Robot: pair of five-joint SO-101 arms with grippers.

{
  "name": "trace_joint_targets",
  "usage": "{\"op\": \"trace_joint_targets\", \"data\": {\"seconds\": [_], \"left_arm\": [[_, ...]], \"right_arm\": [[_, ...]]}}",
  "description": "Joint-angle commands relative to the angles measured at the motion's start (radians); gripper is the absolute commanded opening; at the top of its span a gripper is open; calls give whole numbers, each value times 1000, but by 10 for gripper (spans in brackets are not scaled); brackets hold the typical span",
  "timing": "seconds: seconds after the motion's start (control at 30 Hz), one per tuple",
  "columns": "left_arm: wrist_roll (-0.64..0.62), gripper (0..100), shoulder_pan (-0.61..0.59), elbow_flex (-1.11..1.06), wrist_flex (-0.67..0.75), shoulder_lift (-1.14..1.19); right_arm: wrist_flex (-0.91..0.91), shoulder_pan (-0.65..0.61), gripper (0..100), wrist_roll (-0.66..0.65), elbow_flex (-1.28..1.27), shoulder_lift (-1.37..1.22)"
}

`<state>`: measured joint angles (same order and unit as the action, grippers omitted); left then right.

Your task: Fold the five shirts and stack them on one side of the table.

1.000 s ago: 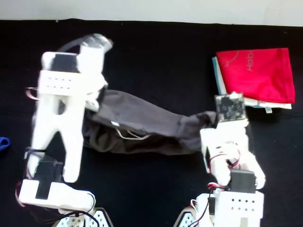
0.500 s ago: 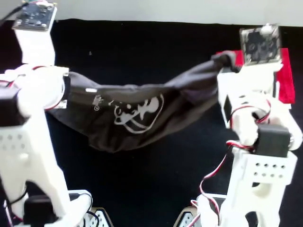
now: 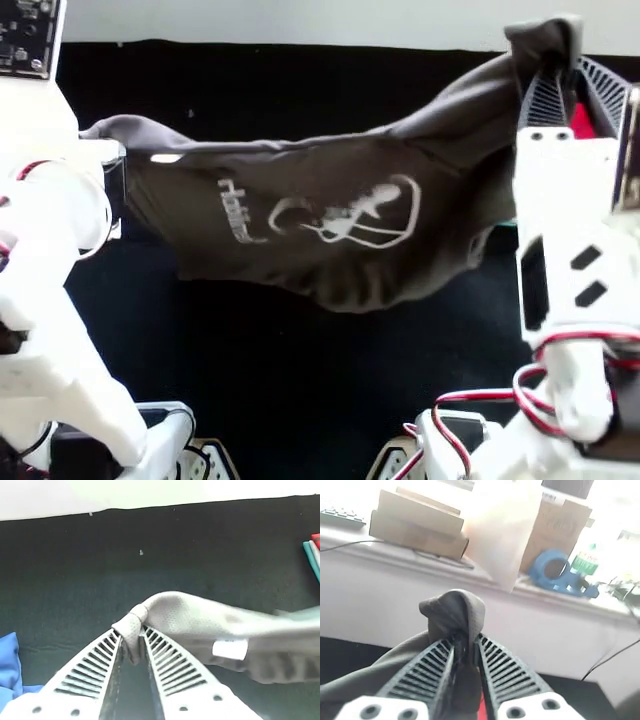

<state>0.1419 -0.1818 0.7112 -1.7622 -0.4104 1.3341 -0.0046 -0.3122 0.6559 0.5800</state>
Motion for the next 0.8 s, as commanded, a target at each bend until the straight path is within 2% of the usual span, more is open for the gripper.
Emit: {"op": "trace_joint_targets", "data": {"seconds": [0.0,0.17,0.33,0.47,0.77], "left_arm": [[-8,9,-8,50,2,-33],[-8,9,-8,117,2,-67],[-3,9,-10,35,-3,-77],[-3,9,-10,-48,-2,-77],[-3,9,-10,-31,0,-211]], "right_arm": [[-41,15,5,-61,48,-15],[-147,15,5,-115,48,-15],[-193,15,5,-115,50,-8],[-154,15,5,-114,50,-4],[-33,15,5,-112,48,24]]}}
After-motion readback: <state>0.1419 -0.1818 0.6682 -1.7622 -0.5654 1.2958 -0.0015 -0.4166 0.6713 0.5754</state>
